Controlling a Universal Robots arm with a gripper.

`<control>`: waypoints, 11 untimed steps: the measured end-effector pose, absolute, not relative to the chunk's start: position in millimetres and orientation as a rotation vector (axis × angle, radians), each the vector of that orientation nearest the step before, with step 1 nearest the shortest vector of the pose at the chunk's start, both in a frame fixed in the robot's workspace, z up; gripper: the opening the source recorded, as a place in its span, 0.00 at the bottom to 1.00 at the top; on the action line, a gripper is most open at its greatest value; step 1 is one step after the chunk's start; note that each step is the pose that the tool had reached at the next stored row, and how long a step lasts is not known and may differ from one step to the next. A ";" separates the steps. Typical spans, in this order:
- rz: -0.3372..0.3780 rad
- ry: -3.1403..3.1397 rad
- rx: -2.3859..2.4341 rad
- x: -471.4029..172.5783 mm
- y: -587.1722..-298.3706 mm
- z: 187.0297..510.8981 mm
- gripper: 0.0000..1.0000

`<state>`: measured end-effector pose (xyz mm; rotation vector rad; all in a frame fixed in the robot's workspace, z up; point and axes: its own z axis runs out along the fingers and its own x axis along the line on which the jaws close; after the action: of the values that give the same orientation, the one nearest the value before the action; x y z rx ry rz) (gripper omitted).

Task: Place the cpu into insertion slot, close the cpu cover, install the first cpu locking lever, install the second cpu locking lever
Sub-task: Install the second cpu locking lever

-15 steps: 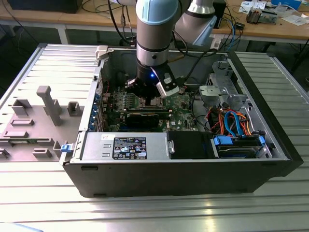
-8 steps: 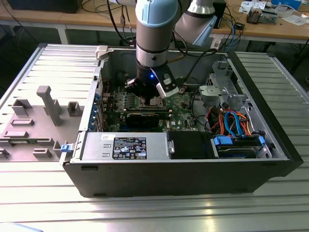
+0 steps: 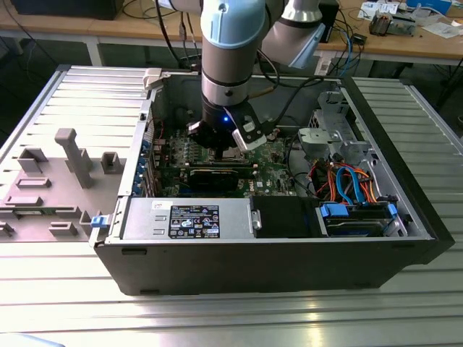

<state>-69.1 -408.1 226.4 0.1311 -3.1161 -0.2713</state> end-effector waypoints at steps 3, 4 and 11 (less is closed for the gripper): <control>-0.288 -3.112 0.156 -71.5 -409.4 224.5 0.11; -0.289 -3.111 0.161 -71.9 -410.1 223.7 0.11; -0.299 -3.104 0.196 -78.5 -412.3 217.3 0.11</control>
<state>-78.5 -412.3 217.3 0.1959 -3.1036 -0.2991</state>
